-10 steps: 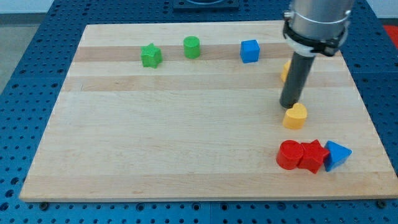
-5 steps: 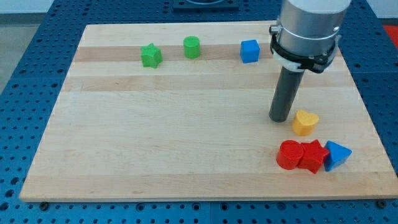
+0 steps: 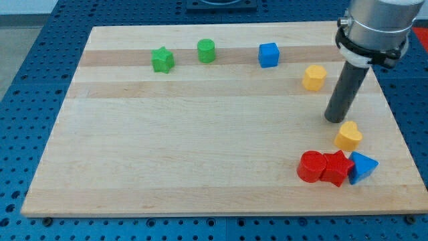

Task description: Push the yellow heart to the top of the blue triangle

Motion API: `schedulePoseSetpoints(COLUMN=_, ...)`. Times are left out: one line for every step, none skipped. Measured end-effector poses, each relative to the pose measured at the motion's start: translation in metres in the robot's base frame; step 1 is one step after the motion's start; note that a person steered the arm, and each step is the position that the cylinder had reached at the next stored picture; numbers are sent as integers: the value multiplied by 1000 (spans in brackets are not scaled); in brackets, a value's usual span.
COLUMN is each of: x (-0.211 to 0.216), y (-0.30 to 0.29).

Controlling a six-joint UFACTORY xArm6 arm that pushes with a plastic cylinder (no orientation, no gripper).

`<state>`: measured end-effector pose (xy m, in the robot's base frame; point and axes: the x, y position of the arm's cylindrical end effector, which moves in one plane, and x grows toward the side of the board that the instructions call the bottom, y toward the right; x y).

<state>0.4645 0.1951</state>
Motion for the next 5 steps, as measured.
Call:
schedulePoseSetpoints(x=15, y=4)
schedulePoseSetpoints(x=26, y=4)
schedulePoseSetpoints(x=31, y=4)
schedulePoseSetpoints(x=27, y=4)
schedulePoseSetpoints(x=0, y=8)
